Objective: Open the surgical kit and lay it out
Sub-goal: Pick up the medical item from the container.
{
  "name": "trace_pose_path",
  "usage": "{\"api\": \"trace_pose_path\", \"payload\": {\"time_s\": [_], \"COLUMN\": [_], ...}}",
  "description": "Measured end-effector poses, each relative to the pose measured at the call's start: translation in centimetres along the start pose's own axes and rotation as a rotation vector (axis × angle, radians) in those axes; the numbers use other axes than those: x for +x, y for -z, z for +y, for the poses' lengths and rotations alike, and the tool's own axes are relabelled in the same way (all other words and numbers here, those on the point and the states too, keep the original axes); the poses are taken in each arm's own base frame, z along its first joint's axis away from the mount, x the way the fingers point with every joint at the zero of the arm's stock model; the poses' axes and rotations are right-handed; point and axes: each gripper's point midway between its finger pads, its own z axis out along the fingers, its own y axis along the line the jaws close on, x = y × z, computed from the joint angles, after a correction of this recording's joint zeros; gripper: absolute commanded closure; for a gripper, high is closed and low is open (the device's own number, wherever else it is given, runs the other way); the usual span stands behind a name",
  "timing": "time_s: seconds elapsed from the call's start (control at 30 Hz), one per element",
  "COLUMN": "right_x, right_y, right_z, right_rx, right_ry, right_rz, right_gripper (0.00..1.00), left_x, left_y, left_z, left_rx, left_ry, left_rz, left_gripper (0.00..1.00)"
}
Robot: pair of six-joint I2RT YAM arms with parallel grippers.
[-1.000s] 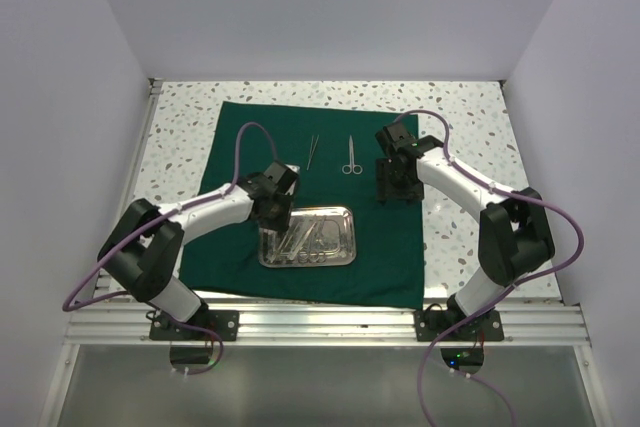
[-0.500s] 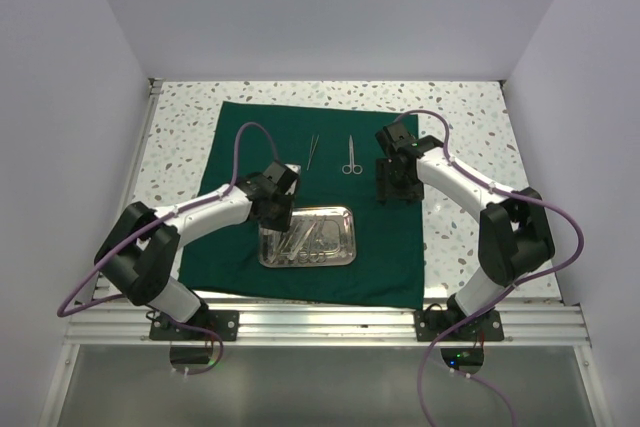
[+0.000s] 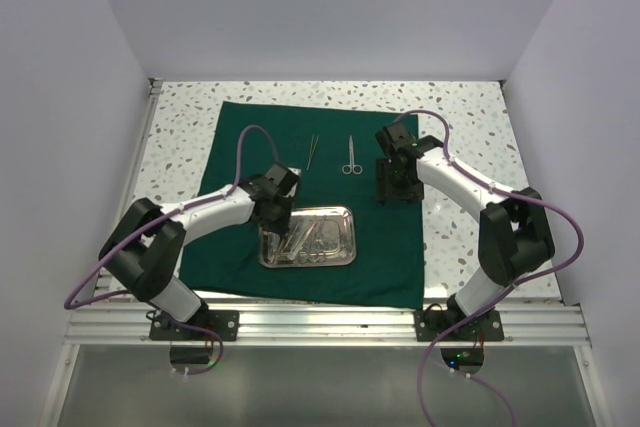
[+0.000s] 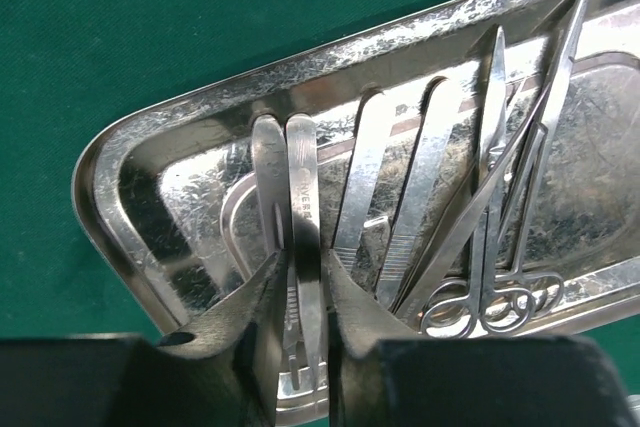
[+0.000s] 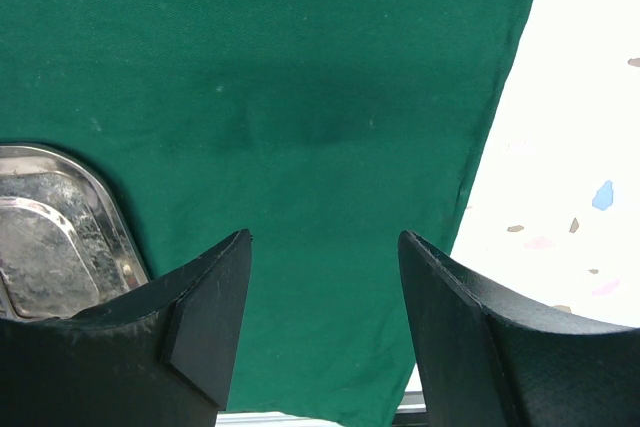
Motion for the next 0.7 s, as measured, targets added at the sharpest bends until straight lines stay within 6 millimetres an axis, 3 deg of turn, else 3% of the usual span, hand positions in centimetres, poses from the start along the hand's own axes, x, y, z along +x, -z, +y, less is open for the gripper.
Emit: {"api": "trace_pose_path", "payload": {"time_s": [0.27, 0.47, 0.53, 0.7], "right_x": [0.0, 0.0, 0.0, 0.0], "right_y": [0.0, 0.0, 0.0, 0.0], "right_z": [0.0, 0.0, 0.0, 0.0], "right_rx": [0.001, 0.001, 0.001, 0.001], "right_ry": [-0.001, -0.005, -0.007, -0.013], "right_rz": [0.000, 0.000, 0.001, 0.001], "right_gripper": [0.36, 0.36, 0.36, 0.36], "left_x": [0.0, -0.9, -2.8, -10.8], "left_y": [-0.1, 0.8, 2.0, 6.4], "left_z": [-0.2, -0.6, -1.4, -4.2], "left_rx": [0.009, 0.012, 0.019, 0.066], "left_ry": [-0.001, -0.003, -0.007, -0.021], "left_rz": [0.003, 0.006, -0.020, -0.209], "left_gripper": [1.00, 1.00, 1.00, 1.00]}}
